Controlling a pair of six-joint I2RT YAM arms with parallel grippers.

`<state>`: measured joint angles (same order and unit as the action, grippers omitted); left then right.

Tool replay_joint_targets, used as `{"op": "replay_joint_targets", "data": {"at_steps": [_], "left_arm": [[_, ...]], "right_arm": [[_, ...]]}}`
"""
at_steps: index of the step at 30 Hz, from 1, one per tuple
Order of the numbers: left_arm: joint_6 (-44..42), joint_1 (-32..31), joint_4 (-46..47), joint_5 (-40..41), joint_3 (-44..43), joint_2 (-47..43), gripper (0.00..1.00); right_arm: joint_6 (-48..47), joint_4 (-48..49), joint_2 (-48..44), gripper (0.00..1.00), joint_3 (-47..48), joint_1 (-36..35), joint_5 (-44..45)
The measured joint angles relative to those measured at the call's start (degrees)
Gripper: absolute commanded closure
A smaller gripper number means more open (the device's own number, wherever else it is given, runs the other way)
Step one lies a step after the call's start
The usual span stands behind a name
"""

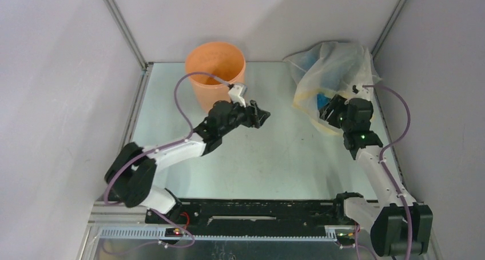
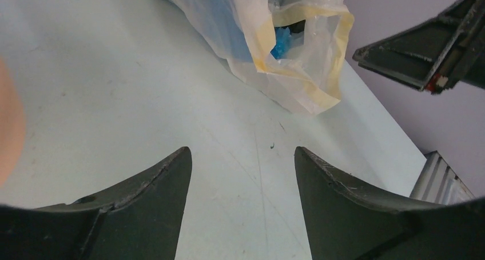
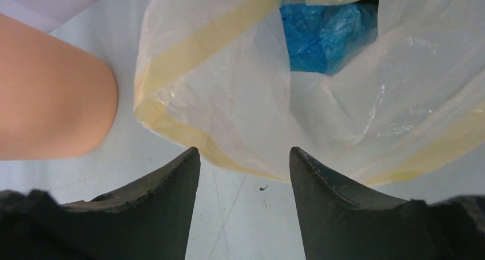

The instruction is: Put the trash bags into the trash bin

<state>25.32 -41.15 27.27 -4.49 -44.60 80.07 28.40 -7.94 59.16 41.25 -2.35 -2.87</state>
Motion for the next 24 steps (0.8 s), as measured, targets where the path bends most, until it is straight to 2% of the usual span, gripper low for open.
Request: {"op": "replay_joint_targets", "data": {"at_steps": [7,16,22,23,24], "left_arm": [[-0.46,-2.29,-2.67,0.02,-15.67,14.93,0.3],[-0.39,-3.76,-5.11,1.31,-31.71,29.99,0.25],[-0.31,-3.76,-8.07,1.14,-38.75,37.27,0.33],[-0.26,-3.76,-8.41,1.11,-39.63,37.99,0.37],[0.0,-3.76,-8.68,1.09,-40.54,38.75,0.45]], "right_arm": [[1.11,3.43,0.11,0.56,-4.31,0.13,-0.33],[2.03,6.84,0.87,0.56,-7.04,0.44,0.52],[2.4,8.39,2.56,0.57,-7.04,0.68,0.72],[2.51,8.59,3.04,0.57,-7.04,0.72,0.72],[2.67,8.83,3.52,0.57,-7.04,0.74,0.72]]}}
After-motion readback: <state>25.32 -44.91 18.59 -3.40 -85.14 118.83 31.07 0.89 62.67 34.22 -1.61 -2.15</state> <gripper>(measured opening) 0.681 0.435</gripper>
